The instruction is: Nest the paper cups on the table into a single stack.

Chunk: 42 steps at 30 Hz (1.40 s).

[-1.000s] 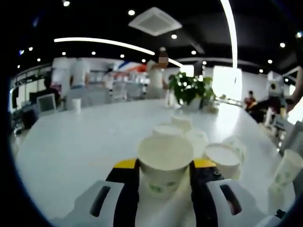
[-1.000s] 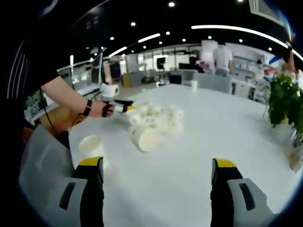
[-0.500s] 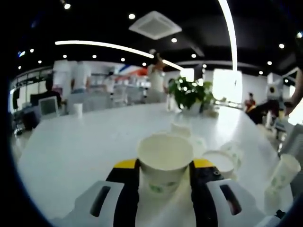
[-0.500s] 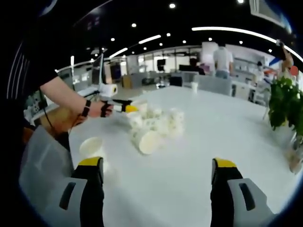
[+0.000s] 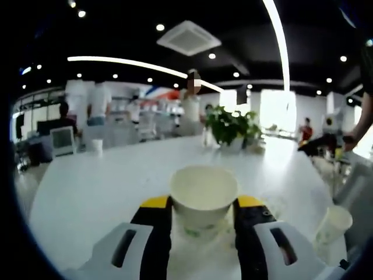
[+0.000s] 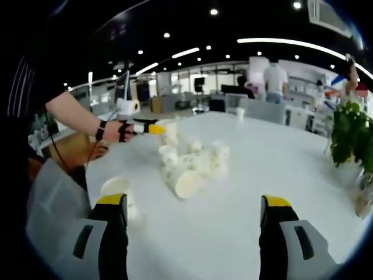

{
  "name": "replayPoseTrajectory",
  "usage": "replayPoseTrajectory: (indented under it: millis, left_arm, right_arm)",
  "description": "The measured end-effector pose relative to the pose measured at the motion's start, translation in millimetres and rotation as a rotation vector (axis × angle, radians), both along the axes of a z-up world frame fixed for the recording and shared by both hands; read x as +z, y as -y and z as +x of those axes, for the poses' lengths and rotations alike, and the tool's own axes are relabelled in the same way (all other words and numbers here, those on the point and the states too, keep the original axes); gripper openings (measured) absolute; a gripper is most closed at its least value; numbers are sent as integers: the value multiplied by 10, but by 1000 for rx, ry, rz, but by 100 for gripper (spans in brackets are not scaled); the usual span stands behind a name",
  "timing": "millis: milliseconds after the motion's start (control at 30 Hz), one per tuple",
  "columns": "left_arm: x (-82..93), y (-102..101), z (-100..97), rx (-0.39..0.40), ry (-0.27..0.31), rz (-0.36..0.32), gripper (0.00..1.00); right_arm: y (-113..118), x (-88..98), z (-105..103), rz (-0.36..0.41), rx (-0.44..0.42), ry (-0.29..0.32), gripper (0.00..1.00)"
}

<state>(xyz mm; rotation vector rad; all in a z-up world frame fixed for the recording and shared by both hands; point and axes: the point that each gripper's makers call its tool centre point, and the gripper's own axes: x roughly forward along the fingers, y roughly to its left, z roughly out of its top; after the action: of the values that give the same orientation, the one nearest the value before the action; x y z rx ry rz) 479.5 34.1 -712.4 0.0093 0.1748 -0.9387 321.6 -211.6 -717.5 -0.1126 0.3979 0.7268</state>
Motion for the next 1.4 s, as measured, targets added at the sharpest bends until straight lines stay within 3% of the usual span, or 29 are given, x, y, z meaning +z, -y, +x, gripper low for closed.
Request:
replayPoseTrajectory:
  millis: [133,400,633,1000,1400]
  left_arm:
    - [172,22,-107,-16,19,-11,39]
    - [579,63,-308,-53,40,-97,39]
    - [754,162,-562,-117,64,-88,39]
    - [813,328,-839,-181,70,-85,39]
    - [719,489,-1210,-242,56,-89,38]
  right_arm:
    - [-40,29,7,2,2,7,92]
    - [-94,74,29,11,-5,22,92]
    - [-190,126,6,22,-3,37,92]
    - [-185,178,-82,29,-5,56,92]
    - [-137,185,-154,24,-8,68,92]
